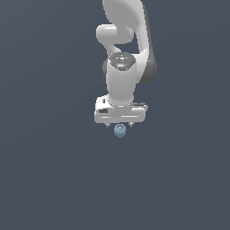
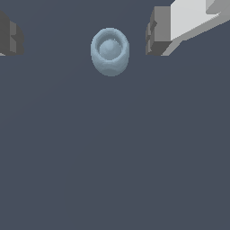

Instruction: Pick up the object and move it to a goal position.

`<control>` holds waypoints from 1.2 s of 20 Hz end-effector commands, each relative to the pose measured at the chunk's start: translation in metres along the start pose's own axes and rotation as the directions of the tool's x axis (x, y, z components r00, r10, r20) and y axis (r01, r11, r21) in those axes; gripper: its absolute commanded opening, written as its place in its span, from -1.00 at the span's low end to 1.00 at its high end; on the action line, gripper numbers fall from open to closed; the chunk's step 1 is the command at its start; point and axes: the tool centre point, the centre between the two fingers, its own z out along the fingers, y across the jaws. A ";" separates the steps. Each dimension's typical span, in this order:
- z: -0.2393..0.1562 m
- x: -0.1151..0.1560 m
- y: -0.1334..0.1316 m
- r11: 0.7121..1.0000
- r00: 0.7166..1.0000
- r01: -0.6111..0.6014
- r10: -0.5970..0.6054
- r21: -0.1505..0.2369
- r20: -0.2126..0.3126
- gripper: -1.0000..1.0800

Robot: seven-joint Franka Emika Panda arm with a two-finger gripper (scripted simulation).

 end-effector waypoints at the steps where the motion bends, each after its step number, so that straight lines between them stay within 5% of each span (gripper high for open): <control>1: 0.000 0.000 0.000 1.000 1.000 0.000 0.000 0.000 0.000 0.92; 12: -0.003 0.003 -0.005 0.999 0.999 -0.028 0.029 0.037 -0.016 0.92; 24: 0.035 -0.021 -0.008 0.999 0.999 -0.033 0.033 0.018 0.007 0.92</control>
